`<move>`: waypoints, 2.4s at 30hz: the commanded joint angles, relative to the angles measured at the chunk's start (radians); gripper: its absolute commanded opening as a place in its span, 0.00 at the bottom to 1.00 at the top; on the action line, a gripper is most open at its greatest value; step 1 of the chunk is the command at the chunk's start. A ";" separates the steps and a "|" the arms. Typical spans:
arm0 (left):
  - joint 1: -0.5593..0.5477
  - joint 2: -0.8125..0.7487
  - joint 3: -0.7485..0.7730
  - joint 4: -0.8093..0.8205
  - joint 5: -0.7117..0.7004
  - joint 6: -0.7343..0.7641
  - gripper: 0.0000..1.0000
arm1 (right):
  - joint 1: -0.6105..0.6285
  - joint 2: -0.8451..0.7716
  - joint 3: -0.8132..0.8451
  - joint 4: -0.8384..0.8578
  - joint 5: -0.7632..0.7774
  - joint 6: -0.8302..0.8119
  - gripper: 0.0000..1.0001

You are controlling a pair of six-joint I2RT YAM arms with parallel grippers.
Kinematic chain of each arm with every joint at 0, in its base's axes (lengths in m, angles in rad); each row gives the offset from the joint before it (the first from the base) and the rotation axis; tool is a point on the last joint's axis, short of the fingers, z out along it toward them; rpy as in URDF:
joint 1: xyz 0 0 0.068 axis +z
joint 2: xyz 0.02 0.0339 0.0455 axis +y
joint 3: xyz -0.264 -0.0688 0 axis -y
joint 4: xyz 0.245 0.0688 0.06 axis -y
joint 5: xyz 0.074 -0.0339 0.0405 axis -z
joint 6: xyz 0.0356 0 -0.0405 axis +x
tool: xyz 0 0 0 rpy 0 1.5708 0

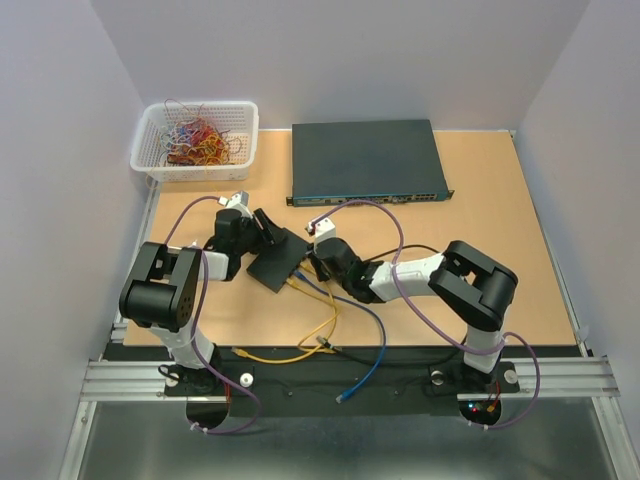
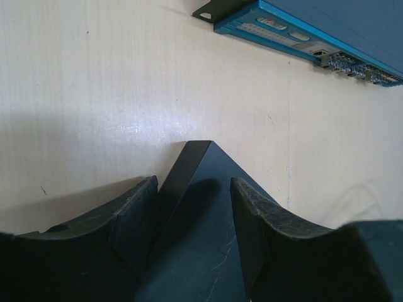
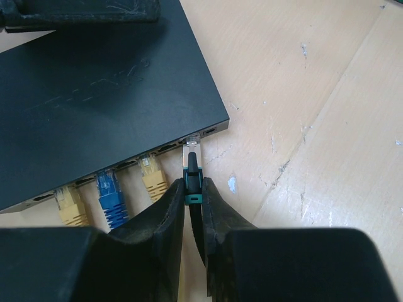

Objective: Insert the plug into the switch port

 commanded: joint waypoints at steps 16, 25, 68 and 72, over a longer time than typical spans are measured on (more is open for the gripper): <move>-0.015 0.010 0.015 -0.056 0.013 0.028 0.61 | 0.025 -0.049 -0.022 0.052 0.099 0.009 0.01; -0.015 0.011 0.015 -0.056 0.015 0.028 0.61 | 0.026 -0.025 0.010 0.052 0.076 0.013 0.01; -0.120 0.115 0.034 0.008 0.148 0.052 0.59 | 0.049 0.044 0.009 0.207 -0.117 -0.181 0.00; -0.140 0.121 0.022 0.008 0.136 0.043 0.58 | 0.028 0.053 0.012 0.236 -0.120 -0.181 0.00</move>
